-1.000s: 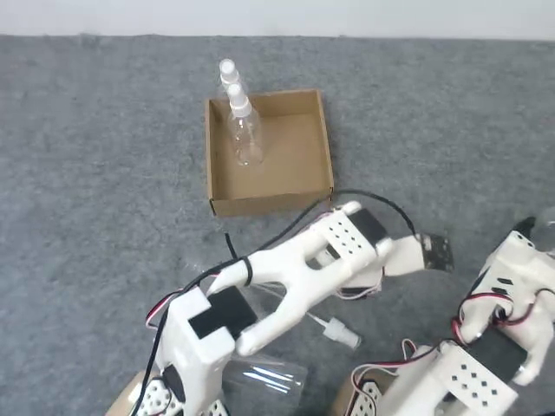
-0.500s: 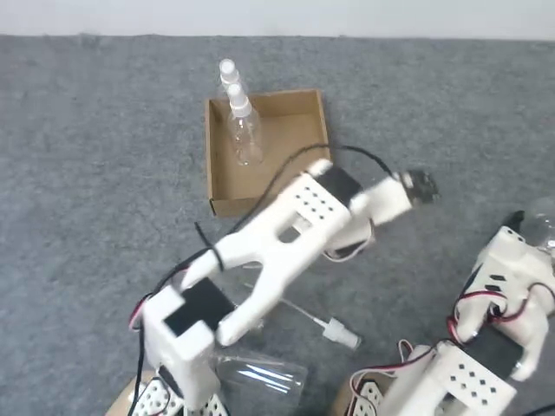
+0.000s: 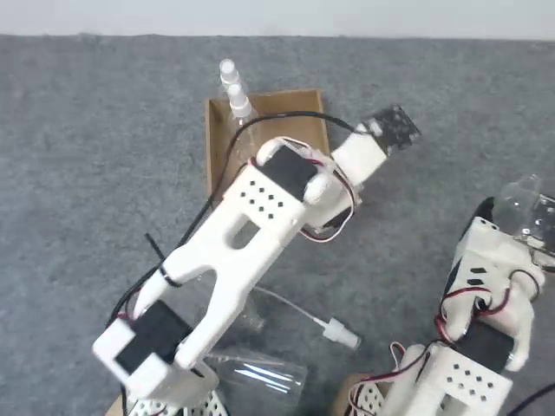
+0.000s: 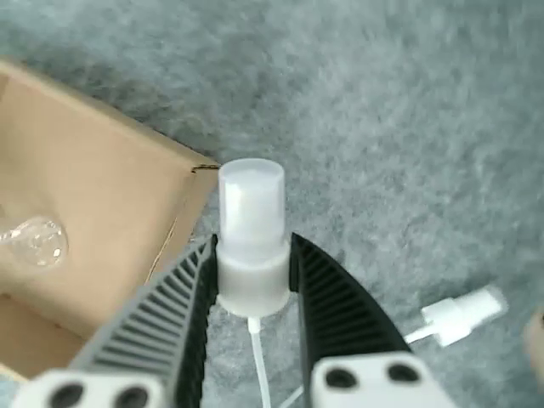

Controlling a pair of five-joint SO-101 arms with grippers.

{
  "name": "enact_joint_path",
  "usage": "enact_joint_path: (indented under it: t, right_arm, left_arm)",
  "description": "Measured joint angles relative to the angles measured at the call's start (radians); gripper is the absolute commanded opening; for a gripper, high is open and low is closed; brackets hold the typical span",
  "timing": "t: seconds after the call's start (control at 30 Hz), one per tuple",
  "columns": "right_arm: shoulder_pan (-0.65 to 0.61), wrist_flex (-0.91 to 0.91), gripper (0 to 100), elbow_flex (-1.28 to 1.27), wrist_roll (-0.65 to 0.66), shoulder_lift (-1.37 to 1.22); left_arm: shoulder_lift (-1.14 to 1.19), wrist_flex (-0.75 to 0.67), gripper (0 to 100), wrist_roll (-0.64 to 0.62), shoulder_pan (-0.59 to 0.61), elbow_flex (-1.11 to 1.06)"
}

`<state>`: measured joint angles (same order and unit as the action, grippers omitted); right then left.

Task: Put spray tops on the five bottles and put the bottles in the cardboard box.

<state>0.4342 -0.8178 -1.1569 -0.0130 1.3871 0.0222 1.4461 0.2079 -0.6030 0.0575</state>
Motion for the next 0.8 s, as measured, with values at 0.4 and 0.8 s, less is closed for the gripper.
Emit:
enact_joint_path:
  t: [0.4, 0.8]
  right_arm:
    - [-0.163, 0.0, 6.5, 0.0, 0.0, 0.0]
    - [-0.4, 0.0, 6.6, -0.048, 0.0, 0.002]
  left_arm:
    - [-0.14, 0.0, 1, -0.218, -0.005, 0.0]
    - [-0.371, -0.098, 1, -0.391, -0.003, -0.127]
